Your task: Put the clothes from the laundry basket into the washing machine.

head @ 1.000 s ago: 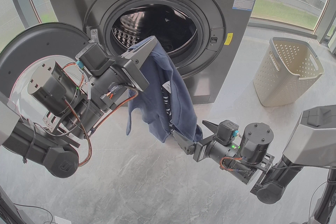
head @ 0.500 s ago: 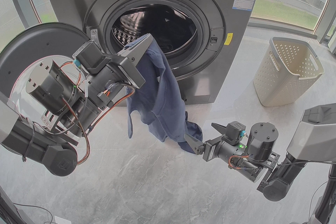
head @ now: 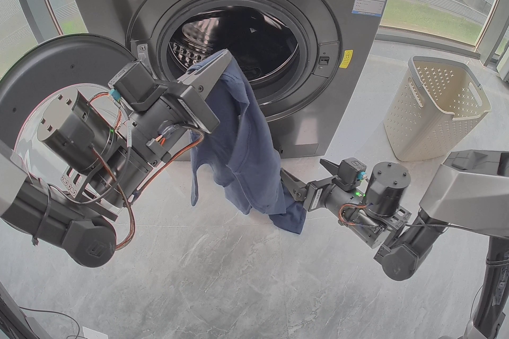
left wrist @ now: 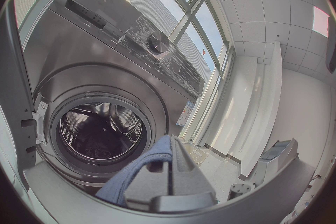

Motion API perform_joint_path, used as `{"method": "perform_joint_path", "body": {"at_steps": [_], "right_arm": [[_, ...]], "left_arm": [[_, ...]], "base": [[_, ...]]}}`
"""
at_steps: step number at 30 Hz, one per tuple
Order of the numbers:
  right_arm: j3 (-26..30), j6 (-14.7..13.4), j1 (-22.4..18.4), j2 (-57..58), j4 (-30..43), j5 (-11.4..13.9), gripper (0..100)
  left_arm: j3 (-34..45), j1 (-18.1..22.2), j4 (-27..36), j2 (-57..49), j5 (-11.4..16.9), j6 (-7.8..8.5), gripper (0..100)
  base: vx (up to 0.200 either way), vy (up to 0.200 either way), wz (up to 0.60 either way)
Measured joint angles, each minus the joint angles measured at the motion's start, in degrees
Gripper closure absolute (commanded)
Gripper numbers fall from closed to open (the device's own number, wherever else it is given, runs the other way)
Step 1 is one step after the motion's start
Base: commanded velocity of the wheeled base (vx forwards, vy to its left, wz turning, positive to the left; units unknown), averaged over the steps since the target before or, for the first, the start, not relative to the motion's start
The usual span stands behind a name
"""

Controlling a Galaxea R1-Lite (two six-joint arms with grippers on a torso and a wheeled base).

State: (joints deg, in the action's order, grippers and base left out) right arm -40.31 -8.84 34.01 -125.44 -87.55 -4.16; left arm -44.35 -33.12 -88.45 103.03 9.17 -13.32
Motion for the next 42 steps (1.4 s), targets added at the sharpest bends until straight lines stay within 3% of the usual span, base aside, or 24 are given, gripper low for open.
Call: {"method": "perform_joint_path", "body": {"at_steps": [5, 14, 25, 30, 37, 42], "right_arm": [[-6.81, 1.26, 0.9, -5.34, 0.4, 1.8, 0], [-10.86, 1.93, 6.36, -9.64, 0.88, 3.04, 0], [-19.47, 2.74, 4.85, -13.12, 2.32, 2.55, 0], [-16.63, 2.71, 4.52, -12.57, 1.34, 2.57, 0], [-5.74, 2.68, 4.41, -8.11, 0.07, 3.1, 0], [-0.15, 2.9, 1.56, -4.22, -0.11, 3.56, 0]], "left_arm": [[0.15, -0.09, 0.0, -0.26, -0.02, -0.05, 100], [0.23, -0.22, -0.04, -0.56, 0.05, -0.11, 100], [0.67, -0.63, -0.04, -1.52, 0.4, -0.11, 100], [0.89, -0.59, -0.04, -1.85, 0.43, -0.11, 100], [0.89, -0.3, -0.04, -1.91, 0.4, -0.11, 100], [0.87, -0.28, -0.04, -1.91, 0.3, -0.11, 100]], "base": [[0.0, 0.0, 0.0], [0.0, 0.0, 0.0], [0.0, 0.0, 0.0], [0.0, 0.0, 0.0], [0.0, 0.0, 0.0], [0.0, 0.0, 0.0]]}}
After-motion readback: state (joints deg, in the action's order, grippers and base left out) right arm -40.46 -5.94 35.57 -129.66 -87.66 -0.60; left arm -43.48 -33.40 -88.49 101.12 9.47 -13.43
